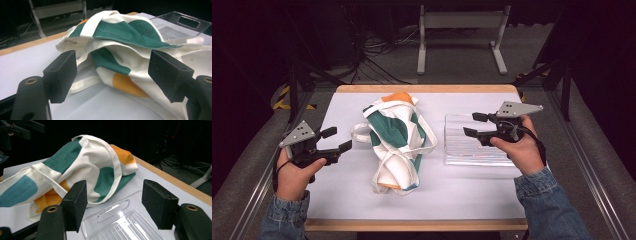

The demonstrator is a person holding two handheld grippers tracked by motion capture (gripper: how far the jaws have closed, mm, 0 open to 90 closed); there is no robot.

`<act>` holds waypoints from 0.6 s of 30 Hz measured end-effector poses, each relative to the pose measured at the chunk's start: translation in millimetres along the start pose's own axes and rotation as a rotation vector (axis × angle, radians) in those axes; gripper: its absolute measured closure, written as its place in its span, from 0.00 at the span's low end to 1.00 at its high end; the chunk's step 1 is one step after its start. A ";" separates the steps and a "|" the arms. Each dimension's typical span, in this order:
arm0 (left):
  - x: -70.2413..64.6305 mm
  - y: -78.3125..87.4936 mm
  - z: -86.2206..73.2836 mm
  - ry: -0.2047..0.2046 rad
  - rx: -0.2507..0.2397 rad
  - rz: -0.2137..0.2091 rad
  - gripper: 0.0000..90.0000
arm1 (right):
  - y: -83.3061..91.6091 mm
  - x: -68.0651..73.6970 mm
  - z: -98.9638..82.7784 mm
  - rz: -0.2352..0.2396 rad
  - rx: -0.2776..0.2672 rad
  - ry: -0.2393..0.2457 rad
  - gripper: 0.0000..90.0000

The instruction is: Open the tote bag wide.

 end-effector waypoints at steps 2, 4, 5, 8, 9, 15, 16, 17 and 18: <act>-2.1 0.6 2.2 0.010 0.000 -0.008 0.27 | -3.8 2.0 0.0 0.007 0.008 0.006 0.42; -4.2 -0.2 2.0 0.009 0.011 -0.017 0.27 | -8.0 3.6 -0.1 0.013 0.005 0.028 0.41; -5.0 -0.5 1.0 0.005 0.022 -0.016 0.27 | -9.7 6.2 0.7 0.022 0.000 0.039 0.43; -6.2 -2.2 -0.3 -0.011 0.037 -0.006 0.27 | -11.8 11.2 1.9 0.049 -0.008 0.029 0.44; -6.9 -2.8 -0.4 -0.018 0.042 -0.008 0.26 | -13.0 13.2 2.7 0.051 0.001 0.027 0.44; -13.4 -3.2 1.2 -0.030 0.044 -0.047 0.26 | -28.1 29.8 15.6 0.078 0.015 0.027 0.43; -14.2 -2.9 1.1 -0.023 0.044 -0.051 0.26 | -31.5 32.3 18.1 0.084 0.014 0.027 0.42; -14.7 -2.6 1.2 -0.021 0.044 -0.055 0.26 | -35.1 35.0 20.4 0.092 0.014 0.025 0.42; -15.2 -2.5 1.2 -0.019 0.043 -0.059 0.25 | -38.8 37.6 22.4 0.103 0.016 0.027 0.42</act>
Point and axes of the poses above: each handheld gripper's, and its own axes: y roughly backward along the jaws, z roughly out of its top, x roughly to its left, the point moved 6 cm from there along -y, roughly forward along the jaws, and after that the axes turned 3 degrees about -x, right-handed, at the moved point
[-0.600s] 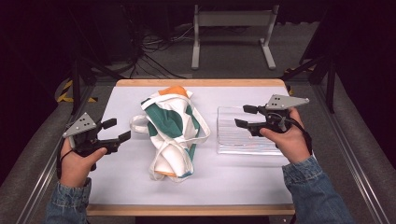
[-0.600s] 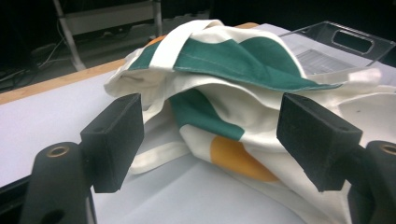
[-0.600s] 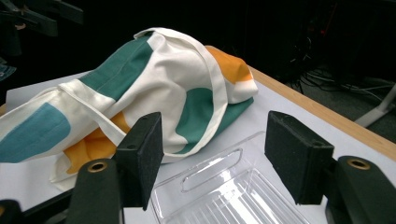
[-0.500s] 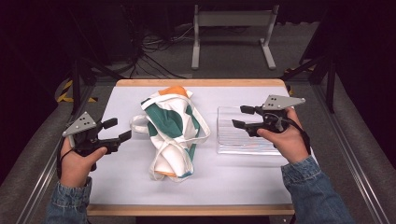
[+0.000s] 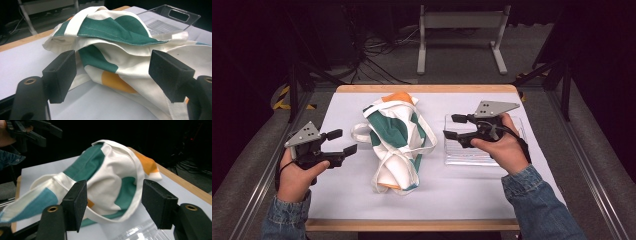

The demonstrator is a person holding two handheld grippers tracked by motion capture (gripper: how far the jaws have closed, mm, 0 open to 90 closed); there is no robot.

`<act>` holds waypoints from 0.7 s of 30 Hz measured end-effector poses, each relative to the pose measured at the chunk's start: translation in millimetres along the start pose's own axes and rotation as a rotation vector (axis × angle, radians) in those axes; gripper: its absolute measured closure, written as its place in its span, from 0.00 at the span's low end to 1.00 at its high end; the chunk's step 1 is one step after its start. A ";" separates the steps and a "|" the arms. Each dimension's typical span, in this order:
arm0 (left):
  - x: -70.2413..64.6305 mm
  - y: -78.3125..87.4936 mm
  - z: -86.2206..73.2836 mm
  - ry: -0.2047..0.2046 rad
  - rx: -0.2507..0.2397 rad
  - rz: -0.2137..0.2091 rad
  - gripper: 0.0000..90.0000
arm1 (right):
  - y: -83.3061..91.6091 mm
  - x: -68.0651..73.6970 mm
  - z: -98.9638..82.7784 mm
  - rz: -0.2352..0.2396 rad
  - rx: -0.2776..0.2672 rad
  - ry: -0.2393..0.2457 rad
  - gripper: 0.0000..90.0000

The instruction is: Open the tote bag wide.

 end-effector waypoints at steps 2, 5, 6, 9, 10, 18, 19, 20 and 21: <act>-1.2 -0.4 -0.4 -0.001 0.002 -0.007 0.25 | -8.1 4.8 3.0 0.023 0.008 0.005 0.42; -3.7 -1.7 -1.3 -0.008 0.005 -0.017 0.23 | -19.6 12.9 5.8 0.061 0.021 0.015 0.41; -5.3 -2.4 -1.2 -0.014 0.005 -0.026 0.23 | -22.4 15.1 6.3 0.069 0.024 0.019 0.41; -9.3 -4.0 -0.2 -0.026 -0.002 -0.042 0.23 | -32.9 24.1 7.9 0.100 0.040 0.029 0.41; -10.8 -4.6 0.1 -0.022 -0.003 -0.050 0.23 | -35.7 26.5 8.3 0.110 0.044 0.028 0.41; -19.2 -8.5 1.2 -0.042 -0.001 -0.086 0.25 | -51.4 40.3 6.6 0.171 0.072 0.016 0.41; -20.3 -9.3 1.1 -0.039 -0.001 -0.087 0.25 | -53.2 41.8 6.3 0.175 0.074 0.015 0.41; -21.1 -10.2 0.9 -0.038 -0.001 -0.089 0.25 | -55.0 43.1 5.7 0.181 0.078 0.018 0.42; -21.2 -10.7 0.7 -0.047 0.005 -0.092 0.25 | -56.9 44.7 4.9 0.188 0.084 0.020 0.43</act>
Point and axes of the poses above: each handheld gripper's, and its own axes: y roughly backward along the jaws, z roughly out of its top, x roughly to its left, the point moved 6 cm from there along -y, roughly forward along the jaws, and after that the axes turned 3 degrees about -x, right-handed, at the moved point
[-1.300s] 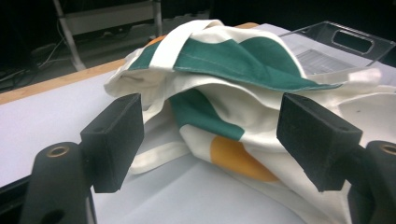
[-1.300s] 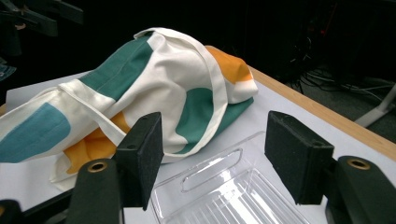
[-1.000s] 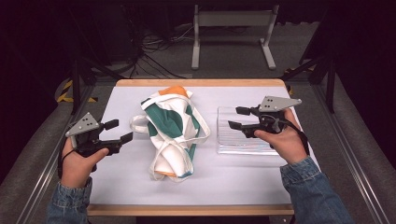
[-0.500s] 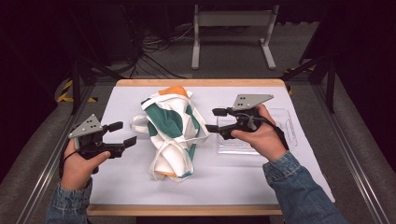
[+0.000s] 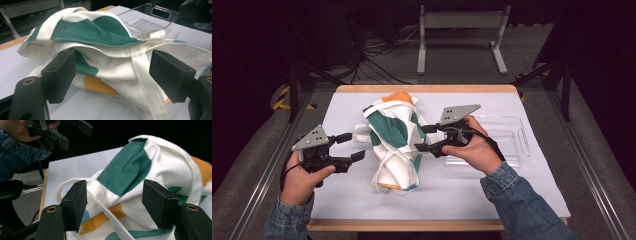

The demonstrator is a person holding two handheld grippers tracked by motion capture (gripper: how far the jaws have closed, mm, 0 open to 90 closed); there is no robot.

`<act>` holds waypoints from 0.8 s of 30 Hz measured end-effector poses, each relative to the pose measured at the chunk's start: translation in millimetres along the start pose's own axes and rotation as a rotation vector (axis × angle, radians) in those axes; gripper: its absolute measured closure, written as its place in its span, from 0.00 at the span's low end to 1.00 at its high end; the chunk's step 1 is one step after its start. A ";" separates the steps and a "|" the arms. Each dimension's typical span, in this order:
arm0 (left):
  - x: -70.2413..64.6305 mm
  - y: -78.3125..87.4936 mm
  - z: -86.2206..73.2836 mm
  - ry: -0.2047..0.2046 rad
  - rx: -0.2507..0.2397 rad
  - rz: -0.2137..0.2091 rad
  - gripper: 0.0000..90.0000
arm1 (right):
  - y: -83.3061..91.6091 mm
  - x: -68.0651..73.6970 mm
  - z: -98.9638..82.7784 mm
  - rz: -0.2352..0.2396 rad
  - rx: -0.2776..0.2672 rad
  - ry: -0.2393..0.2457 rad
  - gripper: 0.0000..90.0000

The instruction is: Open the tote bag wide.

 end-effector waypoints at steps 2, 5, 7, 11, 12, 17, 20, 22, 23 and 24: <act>-0.8 -1.4 0.0 -0.002 0.002 0.003 0.25 | -4.7 1.9 -1.7 0.014 0.014 0.002 0.44; -1.9 -2.8 0.0 -0.003 0.004 -0.001 0.24 | -11.8 3.6 -5.7 0.024 0.041 0.011 0.45; -2.9 -3.6 -0.4 -0.003 0.010 -0.004 0.24 | -15.0 4.1 -7.8 0.029 0.056 0.024 0.47; -4.8 -6.1 -0.5 -0.008 0.013 -0.010 0.24 | -20.5 3.2 -11.9 0.031 0.083 0.034 0.51; -5.5 -6.9 -0.8 -0.007 0.013 -0.012 0.24 | -22.3 3.2 -13.3 0.039 0.089 0.028 0.54; -8.4 -11.0 -1.5 -0.006 0.016 -0.029 0.25 | -27.8 7.0 -19.4 0.074 0.131 0.031 0.76; -11.0 -12.9 -1.8 -0.005 0.022 -0.039 0.25 | -28.3 9.4 -20.0 0.069 0.149 0.063 0.88; -14.0 -15.3 -1.6 -0.011 0.024 -0.043 0.25 | -27.4 11.6 -18.7 0.073 0.149 0.073 0.96; -17.0 -17.1 -1.2 -0.015 0.026 -0.049 0.25 | -26.9 12.5 -17.9 0.073 0.146 0.074 0.97; -17.0 -17.1 -1.2 -0.015 0.026 -0.049 0.25 | -26.9 12.5 -17.9 0.073 0.146 0.074 0.97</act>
Point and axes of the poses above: each handheld gripper's, and its own axes: y roughly backward along the jaws, z roughly out of its top, x roughly to its left, the point moved 6 cm from there along -y, roughly forward along the jaws, and after that the axes turned 3 degrees about -x, right-handed, at the moved point
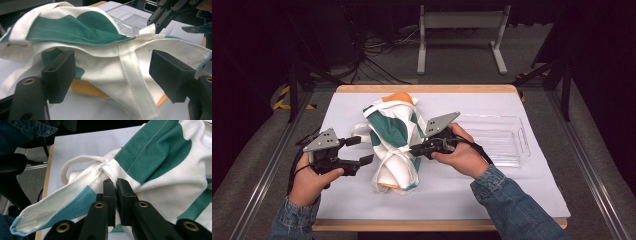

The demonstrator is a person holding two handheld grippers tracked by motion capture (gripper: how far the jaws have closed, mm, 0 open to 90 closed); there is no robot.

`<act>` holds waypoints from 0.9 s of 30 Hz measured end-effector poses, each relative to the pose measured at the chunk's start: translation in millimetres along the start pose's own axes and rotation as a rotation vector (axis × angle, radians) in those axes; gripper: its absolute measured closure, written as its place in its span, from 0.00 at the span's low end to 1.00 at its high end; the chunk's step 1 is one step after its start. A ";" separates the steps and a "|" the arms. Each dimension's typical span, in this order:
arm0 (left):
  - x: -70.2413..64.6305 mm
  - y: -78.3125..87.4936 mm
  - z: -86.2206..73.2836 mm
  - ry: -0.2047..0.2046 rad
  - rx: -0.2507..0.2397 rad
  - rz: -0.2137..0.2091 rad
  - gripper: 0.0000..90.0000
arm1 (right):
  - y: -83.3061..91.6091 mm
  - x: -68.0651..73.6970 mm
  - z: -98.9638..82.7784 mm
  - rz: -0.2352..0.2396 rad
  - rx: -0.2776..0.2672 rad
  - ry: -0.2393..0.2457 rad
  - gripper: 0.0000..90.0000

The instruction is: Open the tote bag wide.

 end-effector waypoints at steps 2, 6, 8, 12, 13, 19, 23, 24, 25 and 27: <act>-7.2 -5.0 1.8 -0.011 -0.005 -0.013 0.25 | 0.7 0.9 0.4 0.000 0.001 -0.002 0.97; -19.5 -17.0 2.7 -0.035 0.006 -0.046 0.25 | 1.5 0.9 0.4 -0.004 -0.001 -0.004 0.97; -24.1 -25.4 -0.2 -0.038 0.028 -0.057 0.26 | 2.1 0.8 0.7 -0.006 -0.004 -0.006 0.97; -26.2 -38.5 -9.5 -0.042 0.072 -0.053 0.28 | 4.5 1.2 1.9 -0.006 -0.017 -0.009 0.97; -26.2 -38.5 -9.5 -0.042 0.072 -0.053 0.28 | 4.5 1.2 1.9 -0.006 -0.017 -0.009 0.97; -24.9 -42.6 -16.1 -0.038 0.114 -0.067 0.41 | 8.2 0.7 1.9 -0.010 -0.031 -0.019 0.97; -25.2 -41.8 -17.5 -0.046 0.122 -0.085 0.62 | 7.8 1.6 2.0 -0.008 -0.031 -0.017 0.97; -24.6 -40.6 -17.5 -0.055 0.129 -0.081 0.70 | 7.7 1.7 2.1 -0.009 -0.030 -0.016 0.97; -23.7 -39.1 -17.3 -0.058 0.131 -0.084 0.77 | 7.7 1.7 2.2 -0.009 -0.029 -0.015 0.97; -22.5 -37.8 -17.2 -0.064 0.130 -0.083 0.91 | 7.9 1.4 2.5 -0.010 -0.030 -0.017 0.97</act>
Point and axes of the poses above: each handheld gripper's, and its own axes: y roughly backward along the jaws, z roughly out of its top, x roughly to its left, the point moved 6 cm from there along -y, roughly forward along the jaws, and after that the axes turned 3 degrees about -x, right-handed, at the moved point
